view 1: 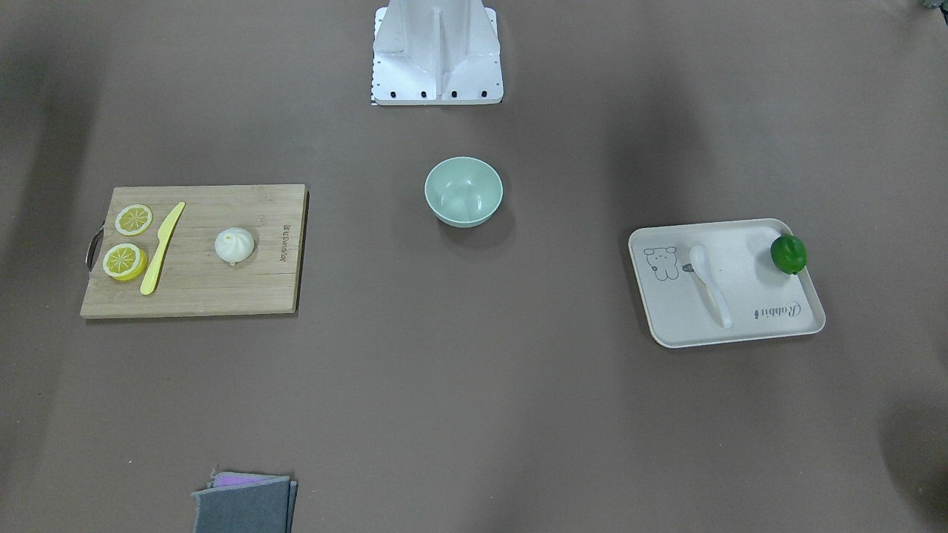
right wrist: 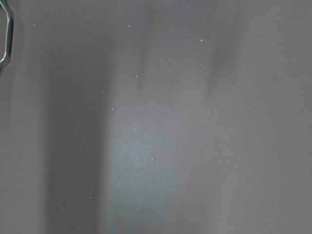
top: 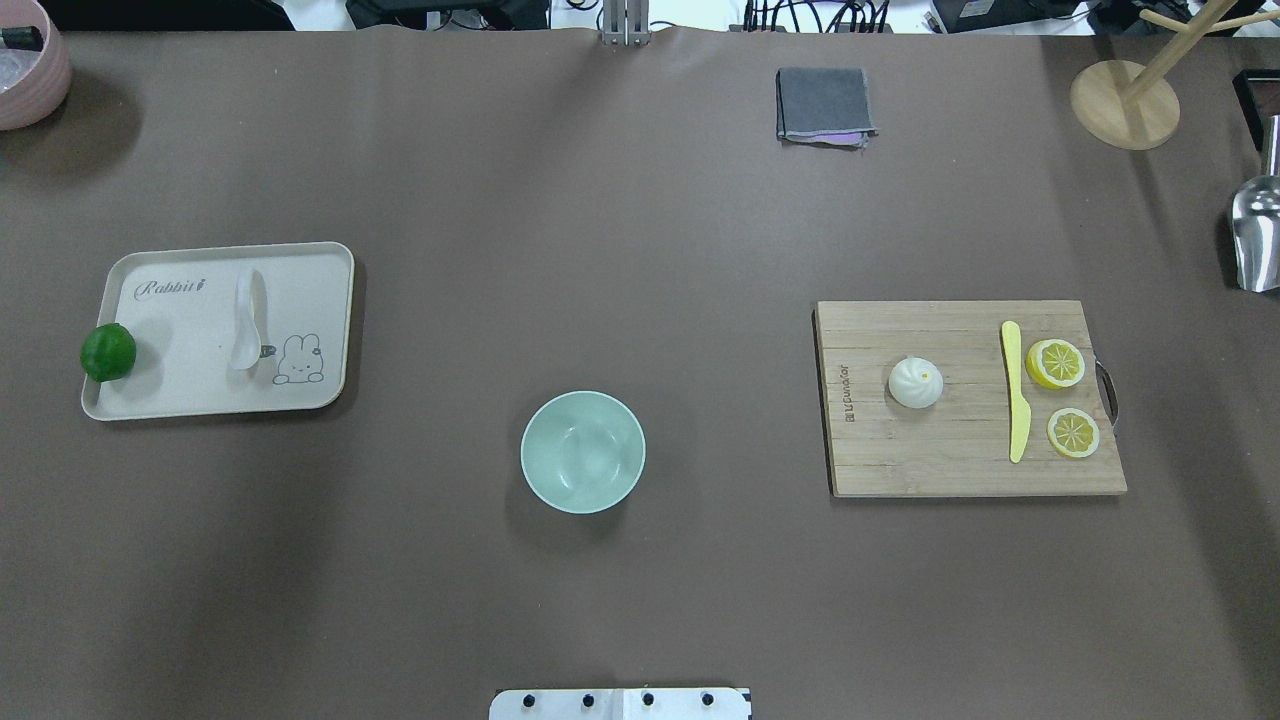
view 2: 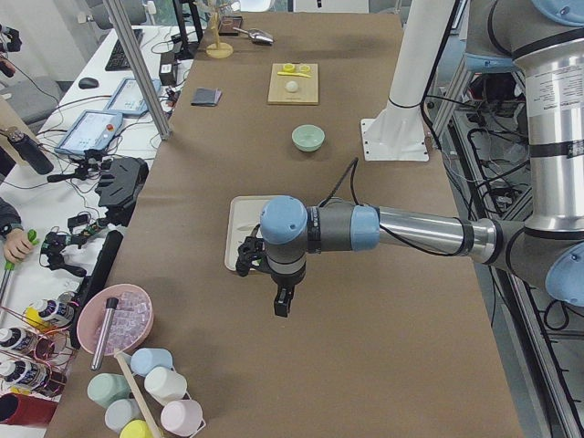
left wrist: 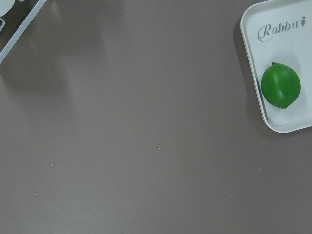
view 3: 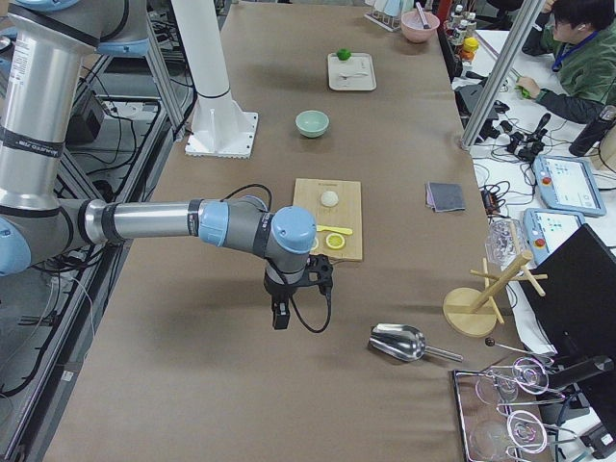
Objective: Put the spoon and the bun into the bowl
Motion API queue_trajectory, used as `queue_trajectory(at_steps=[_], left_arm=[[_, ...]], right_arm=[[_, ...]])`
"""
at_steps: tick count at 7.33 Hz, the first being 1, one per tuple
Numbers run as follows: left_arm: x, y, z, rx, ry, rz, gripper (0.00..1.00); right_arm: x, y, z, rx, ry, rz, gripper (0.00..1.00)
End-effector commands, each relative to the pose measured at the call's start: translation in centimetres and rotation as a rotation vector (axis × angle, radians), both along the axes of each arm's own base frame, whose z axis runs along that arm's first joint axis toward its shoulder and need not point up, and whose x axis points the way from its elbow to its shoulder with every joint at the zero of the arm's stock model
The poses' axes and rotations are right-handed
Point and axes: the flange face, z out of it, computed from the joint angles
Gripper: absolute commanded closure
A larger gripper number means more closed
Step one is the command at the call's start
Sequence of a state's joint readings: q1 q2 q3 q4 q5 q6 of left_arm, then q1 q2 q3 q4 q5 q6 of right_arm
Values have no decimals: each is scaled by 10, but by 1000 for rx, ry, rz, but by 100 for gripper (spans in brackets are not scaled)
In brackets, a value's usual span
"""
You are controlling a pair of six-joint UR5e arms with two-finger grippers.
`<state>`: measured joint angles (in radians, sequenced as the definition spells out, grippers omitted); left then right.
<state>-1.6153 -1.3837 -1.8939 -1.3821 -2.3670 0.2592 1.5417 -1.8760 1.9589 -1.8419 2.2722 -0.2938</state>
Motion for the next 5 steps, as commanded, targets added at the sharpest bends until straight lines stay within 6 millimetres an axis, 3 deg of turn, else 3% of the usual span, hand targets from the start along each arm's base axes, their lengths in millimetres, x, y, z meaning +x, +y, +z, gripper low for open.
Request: queue_trajectory(at_steps=[1,5], left_arm=[[0,2,0,3,-5,3,0],[1,1,-12,29,-1,3,0]], right_arm=[[0,0,0,2,0,-1,0],[0,-4,-4,12,-4,3,0]])
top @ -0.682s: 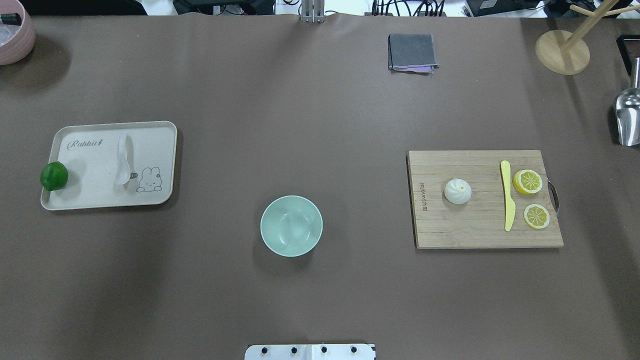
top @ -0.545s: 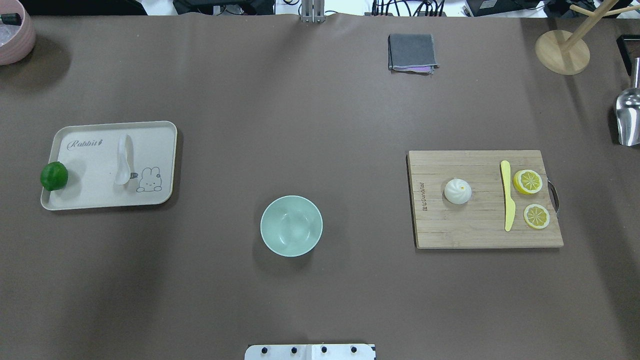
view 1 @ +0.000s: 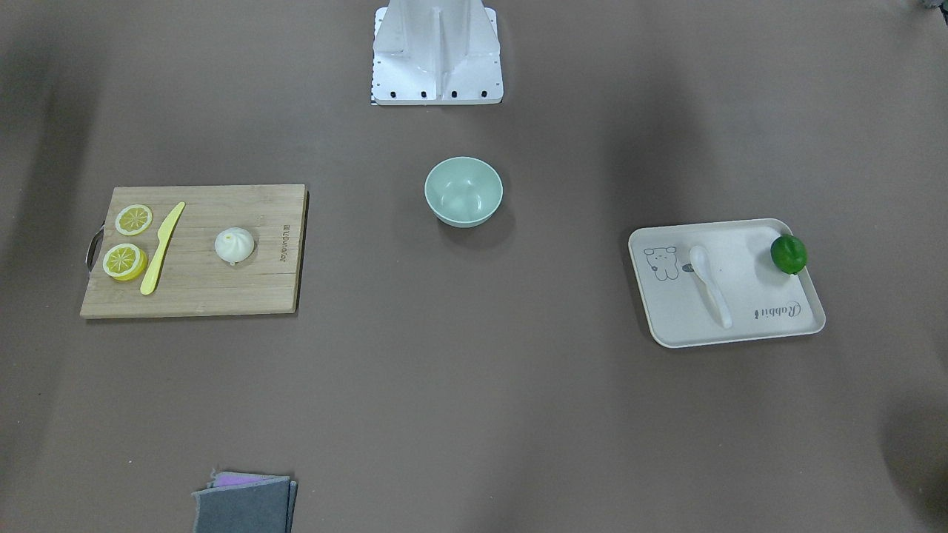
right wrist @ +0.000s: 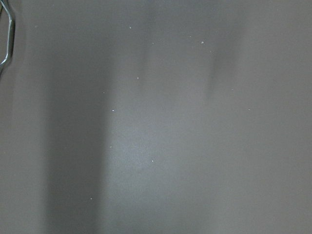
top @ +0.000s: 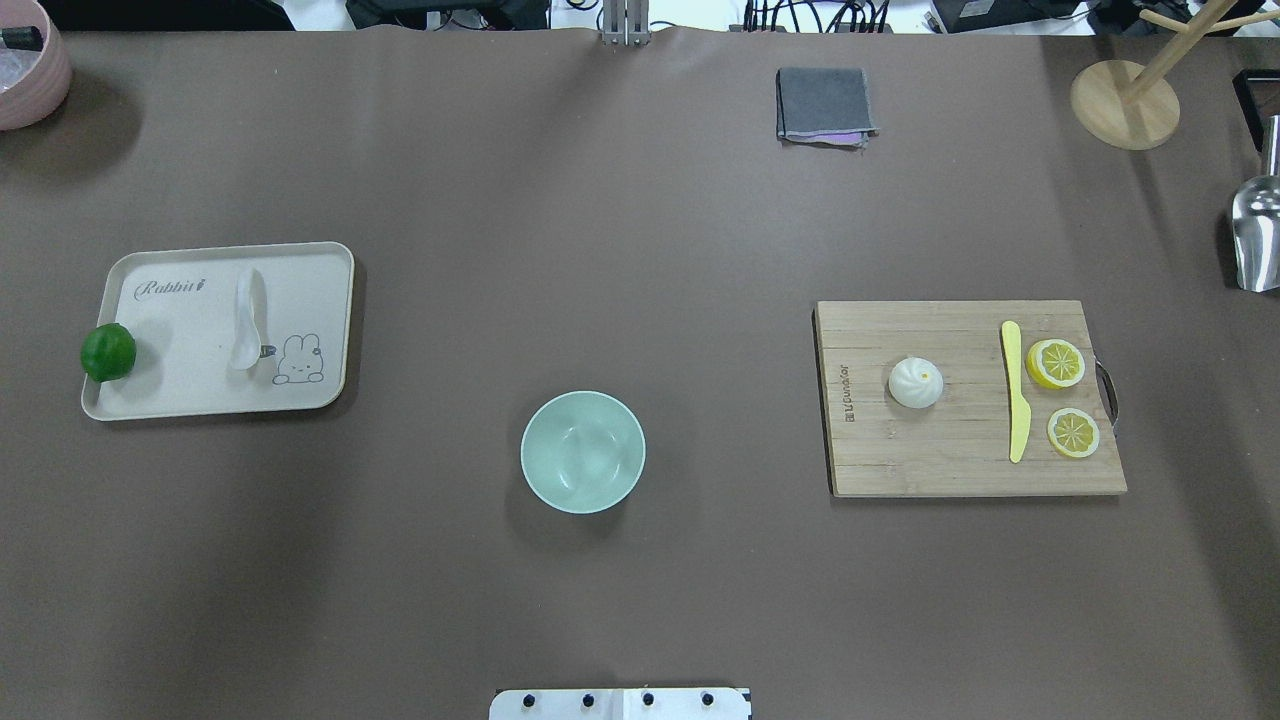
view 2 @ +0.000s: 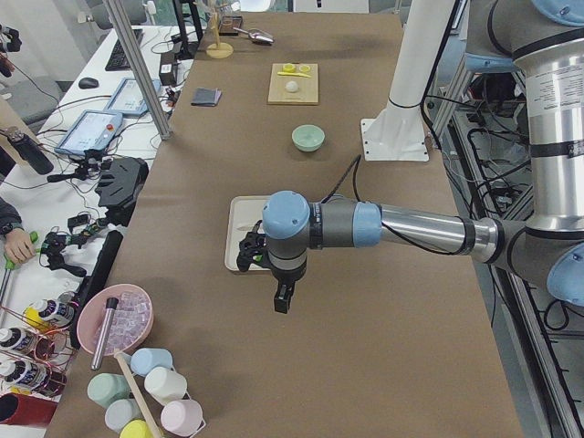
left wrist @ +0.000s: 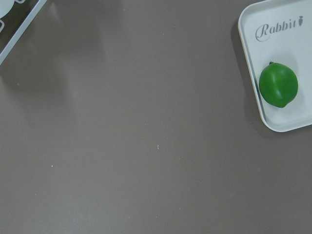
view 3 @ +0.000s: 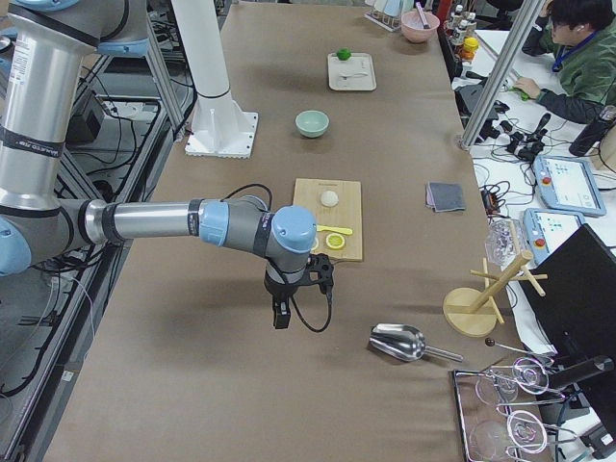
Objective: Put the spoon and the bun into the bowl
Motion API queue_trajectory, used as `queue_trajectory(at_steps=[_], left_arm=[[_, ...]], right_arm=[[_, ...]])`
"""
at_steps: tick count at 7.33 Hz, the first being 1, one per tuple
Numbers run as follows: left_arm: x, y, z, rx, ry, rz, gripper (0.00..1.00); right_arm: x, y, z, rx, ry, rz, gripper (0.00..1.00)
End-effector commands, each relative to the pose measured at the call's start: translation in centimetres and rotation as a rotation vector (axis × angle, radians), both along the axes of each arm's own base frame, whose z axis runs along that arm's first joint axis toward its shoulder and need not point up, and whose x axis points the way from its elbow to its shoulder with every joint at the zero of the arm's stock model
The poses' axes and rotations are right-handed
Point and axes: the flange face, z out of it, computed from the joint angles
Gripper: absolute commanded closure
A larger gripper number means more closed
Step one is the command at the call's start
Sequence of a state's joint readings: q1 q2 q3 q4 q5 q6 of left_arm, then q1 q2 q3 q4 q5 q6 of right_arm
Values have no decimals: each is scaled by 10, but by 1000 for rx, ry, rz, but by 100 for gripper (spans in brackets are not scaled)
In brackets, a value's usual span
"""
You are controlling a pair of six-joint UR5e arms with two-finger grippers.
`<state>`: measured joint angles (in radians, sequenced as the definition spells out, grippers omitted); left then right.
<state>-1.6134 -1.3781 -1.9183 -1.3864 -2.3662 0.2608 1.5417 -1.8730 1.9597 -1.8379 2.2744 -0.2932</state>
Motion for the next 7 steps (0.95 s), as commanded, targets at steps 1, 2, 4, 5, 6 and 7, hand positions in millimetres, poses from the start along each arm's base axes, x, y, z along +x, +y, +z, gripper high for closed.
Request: queue_trajectory(at_steps=[1,2,4,5,6,7], left_arm=[[0,-4,-5,14,0,0,0],[0,-7,-7,18,0,0,0],[-1,-15,-16,38,-1,-2,0],[-1,-21,-24,61,0,-4,0],[-1,-27,-31,117,-3,-6,0],[-1,-37,-36,229,-11,-7,0]], right_arm=[[0,-7,-6,34,-4,3,0],[-1,-13,-12,109,-8,5,0],[-1,-25,-27,238,-11,11,0],[-1,-35,-43,332,-15,12,0],[-2,-39,-51,412,-18,16,0],[-2,-45,-60,431,-25,49,0]])
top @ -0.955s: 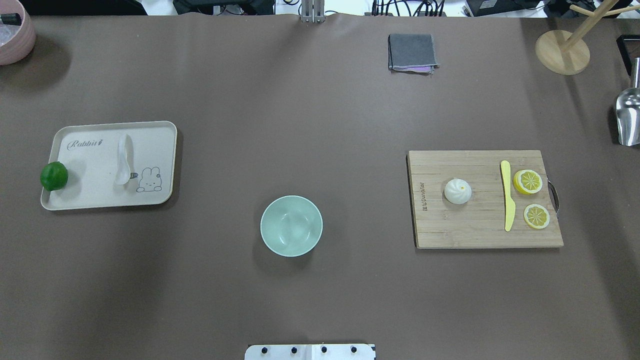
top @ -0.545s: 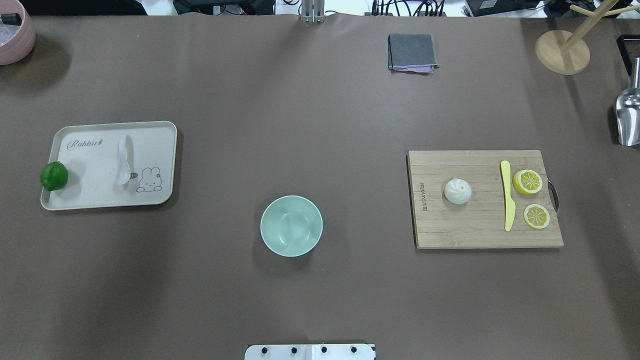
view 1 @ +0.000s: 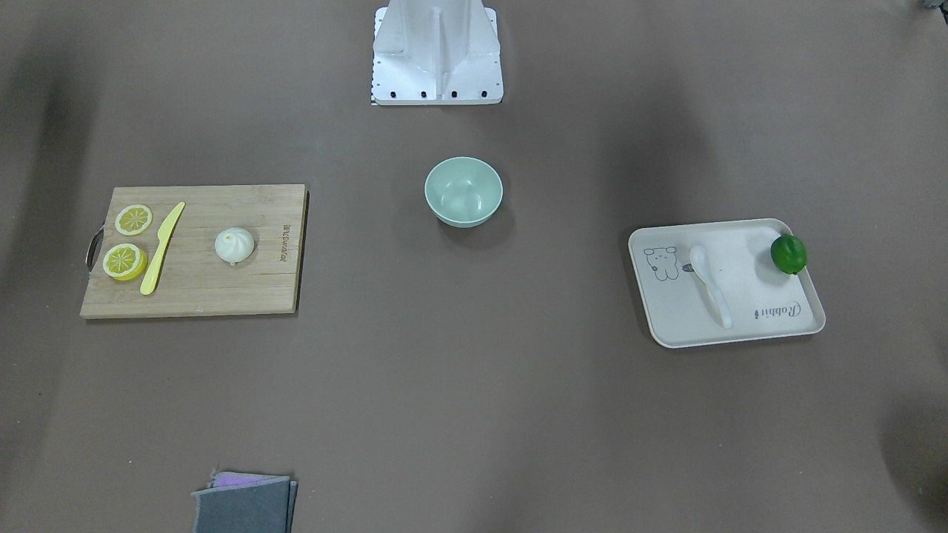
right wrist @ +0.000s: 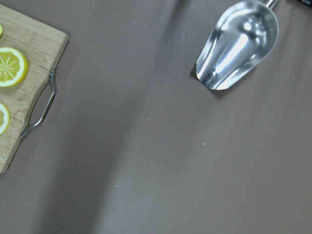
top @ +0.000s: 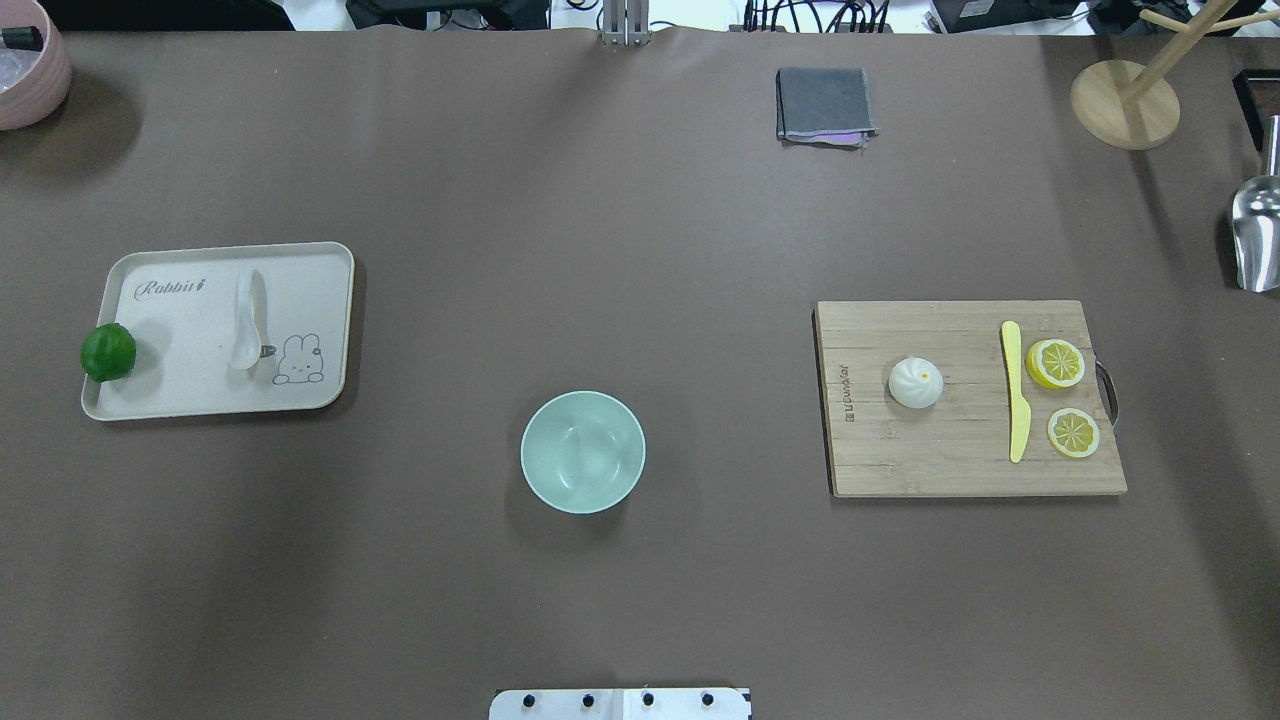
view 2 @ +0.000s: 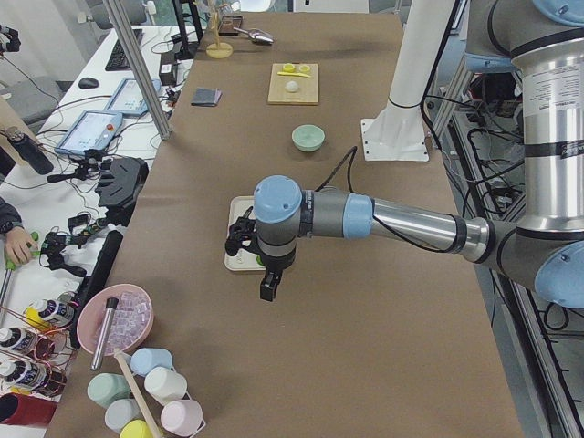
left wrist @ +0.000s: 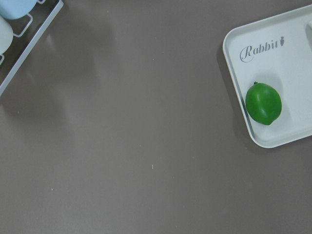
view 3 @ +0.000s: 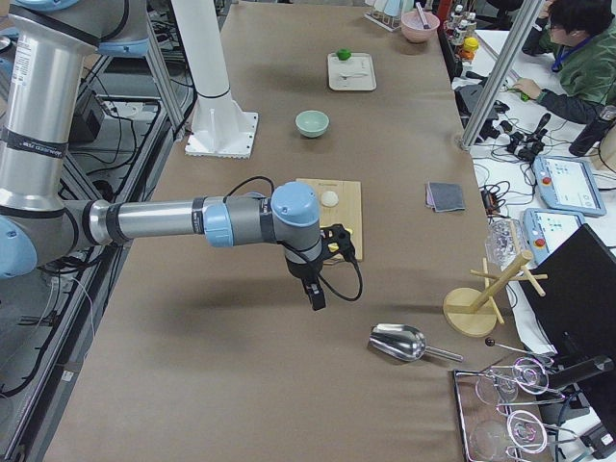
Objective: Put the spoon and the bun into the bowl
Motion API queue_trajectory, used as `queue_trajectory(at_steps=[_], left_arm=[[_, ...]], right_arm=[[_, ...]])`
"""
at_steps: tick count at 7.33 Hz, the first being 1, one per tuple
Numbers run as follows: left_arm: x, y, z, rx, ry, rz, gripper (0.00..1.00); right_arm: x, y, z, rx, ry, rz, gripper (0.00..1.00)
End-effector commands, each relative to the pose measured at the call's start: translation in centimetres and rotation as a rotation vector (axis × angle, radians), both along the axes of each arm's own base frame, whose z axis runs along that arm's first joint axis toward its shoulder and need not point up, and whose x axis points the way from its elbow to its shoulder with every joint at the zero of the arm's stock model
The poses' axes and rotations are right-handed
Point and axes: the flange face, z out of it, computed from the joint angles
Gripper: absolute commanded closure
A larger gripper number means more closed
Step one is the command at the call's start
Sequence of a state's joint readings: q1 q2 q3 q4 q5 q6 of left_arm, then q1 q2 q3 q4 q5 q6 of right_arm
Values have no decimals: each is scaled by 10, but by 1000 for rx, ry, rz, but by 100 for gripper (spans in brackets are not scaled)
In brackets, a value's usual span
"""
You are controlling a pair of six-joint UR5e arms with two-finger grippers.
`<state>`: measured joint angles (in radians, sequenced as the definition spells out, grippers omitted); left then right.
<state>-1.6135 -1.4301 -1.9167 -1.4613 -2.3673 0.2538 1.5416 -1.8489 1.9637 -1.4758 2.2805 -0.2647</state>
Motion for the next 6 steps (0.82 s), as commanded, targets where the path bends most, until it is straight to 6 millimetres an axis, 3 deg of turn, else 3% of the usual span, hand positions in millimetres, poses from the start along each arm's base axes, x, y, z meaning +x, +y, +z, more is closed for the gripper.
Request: queue_trajectory(at_steps=[1,2,4,5,6], left_arm=[[0,-29,-5,165,1,-11,0],[5,-34,-14,189,65,3,0],[12,-34,-30,187,179,-31,0],[27,-35,-30,140,222,-59,1],[57,-39,-33,96,240,-62,1]], right_arm=[[-6,-24,-30,69,-33,41,0],[-27,-36,-44,44,-81,41,0],[-99,-52,-75,-32,-159,65,0],[-127,-52,-87,-78,-209,116,0],[-147,-48,-100,-94,-264,158,0]])
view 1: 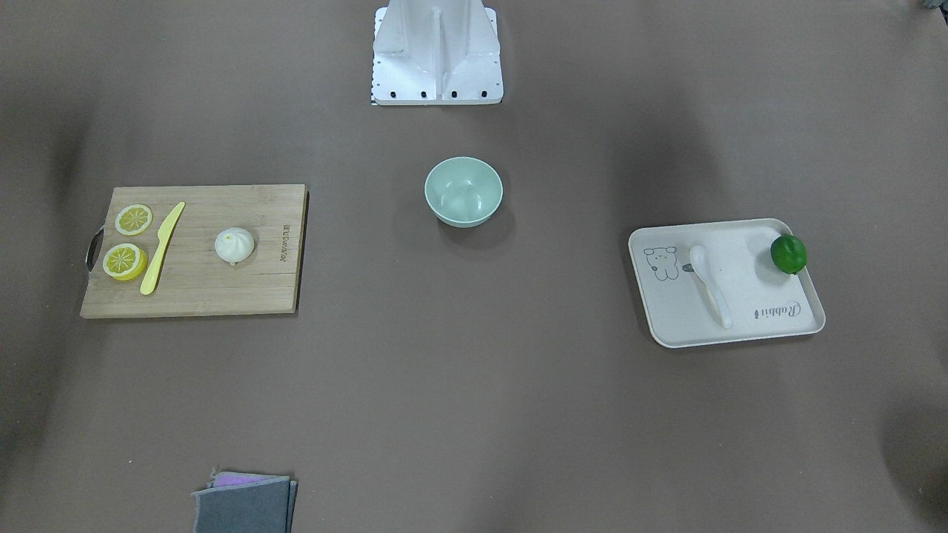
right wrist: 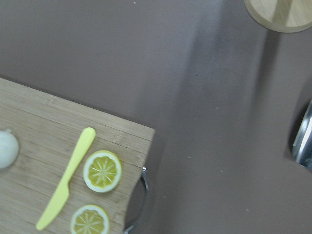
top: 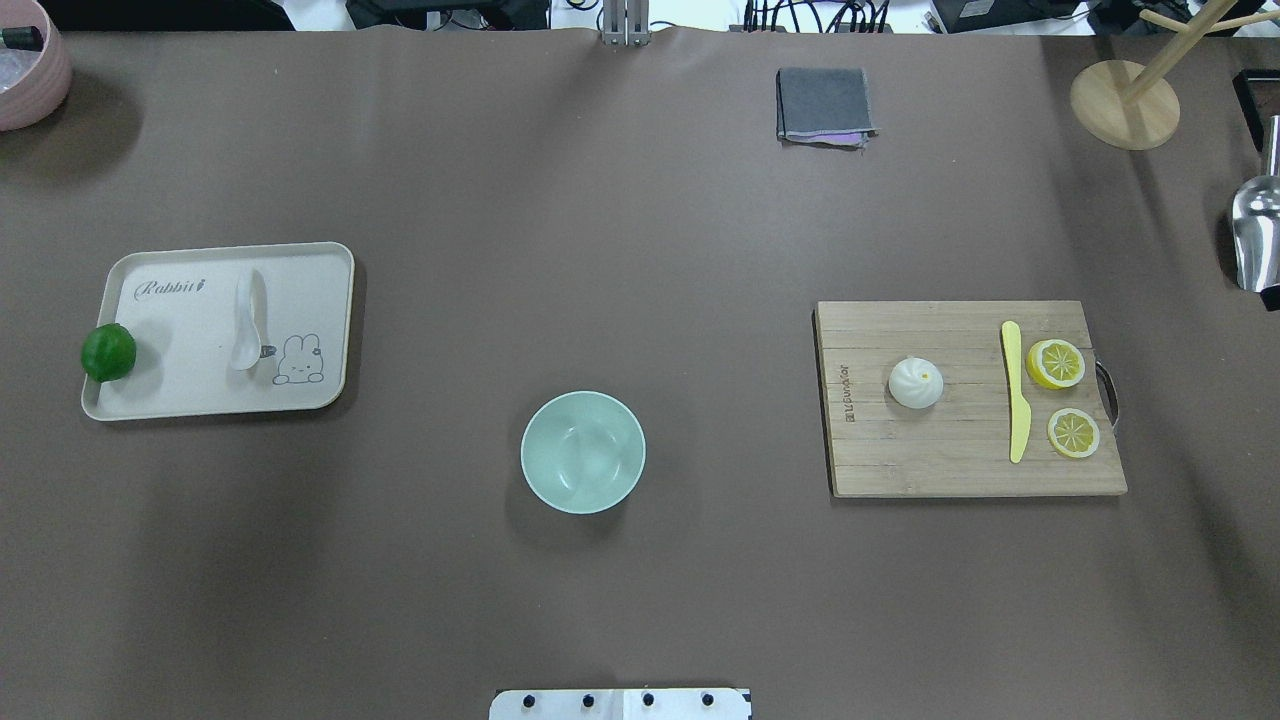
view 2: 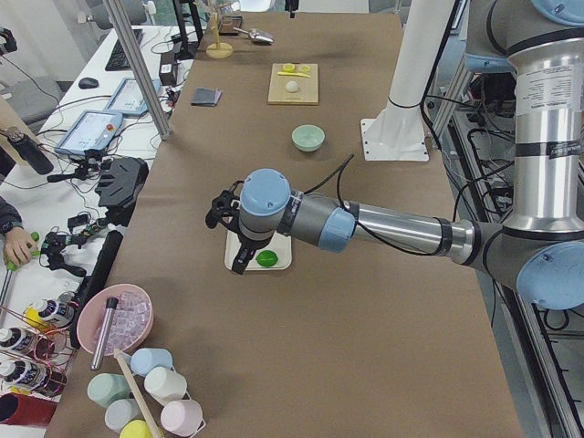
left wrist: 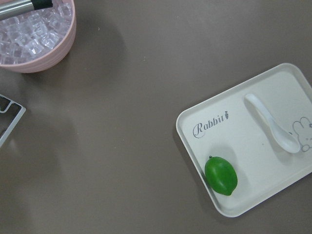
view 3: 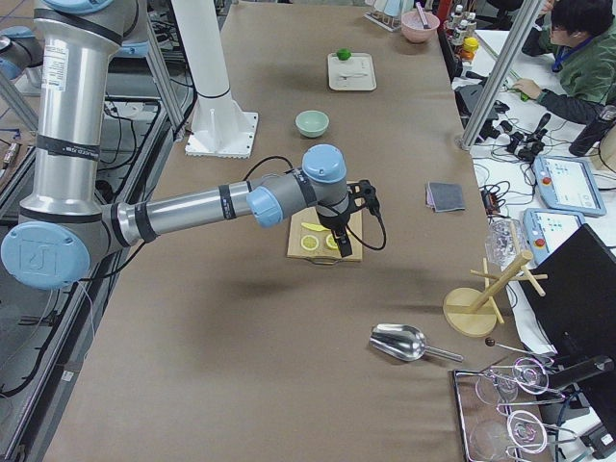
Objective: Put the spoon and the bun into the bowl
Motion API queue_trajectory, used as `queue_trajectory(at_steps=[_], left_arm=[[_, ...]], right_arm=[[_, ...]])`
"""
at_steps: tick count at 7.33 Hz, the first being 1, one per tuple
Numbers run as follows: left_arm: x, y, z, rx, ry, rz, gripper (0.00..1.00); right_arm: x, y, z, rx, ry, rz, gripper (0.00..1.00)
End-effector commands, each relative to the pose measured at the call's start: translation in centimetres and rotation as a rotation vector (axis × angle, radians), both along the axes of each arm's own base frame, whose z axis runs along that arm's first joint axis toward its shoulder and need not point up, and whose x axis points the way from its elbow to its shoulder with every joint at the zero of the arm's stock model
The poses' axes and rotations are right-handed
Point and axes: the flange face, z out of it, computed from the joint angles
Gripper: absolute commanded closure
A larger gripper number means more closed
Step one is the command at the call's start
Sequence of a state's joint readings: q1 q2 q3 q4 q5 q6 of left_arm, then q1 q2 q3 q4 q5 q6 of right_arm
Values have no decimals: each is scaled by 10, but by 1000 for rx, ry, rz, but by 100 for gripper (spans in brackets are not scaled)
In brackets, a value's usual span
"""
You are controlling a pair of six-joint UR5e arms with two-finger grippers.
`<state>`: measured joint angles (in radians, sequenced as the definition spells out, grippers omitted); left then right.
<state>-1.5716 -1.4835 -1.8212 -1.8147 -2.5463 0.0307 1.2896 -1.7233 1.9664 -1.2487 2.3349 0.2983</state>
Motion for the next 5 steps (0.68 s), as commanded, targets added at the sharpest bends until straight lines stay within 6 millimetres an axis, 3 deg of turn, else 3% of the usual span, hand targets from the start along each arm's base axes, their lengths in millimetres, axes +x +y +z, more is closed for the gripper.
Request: queue_trajectory(at_steps=[1,2,4,5], left_arm=[[55,-4,-11,-96,66,-15,1],[81,-9,-19,-81,47,-40,1],[152,-16,-35,-133,30,-124,2],[193,-19,-44,-168,15,-155,3]], right_arm=[[-59,7,-23,-61,-88,59,0],[-91,5,-39,-77,-84,102,0],[-158,5,-67,-120,-79,198,0],[-180,12,-71,-132,-72,225,0]])
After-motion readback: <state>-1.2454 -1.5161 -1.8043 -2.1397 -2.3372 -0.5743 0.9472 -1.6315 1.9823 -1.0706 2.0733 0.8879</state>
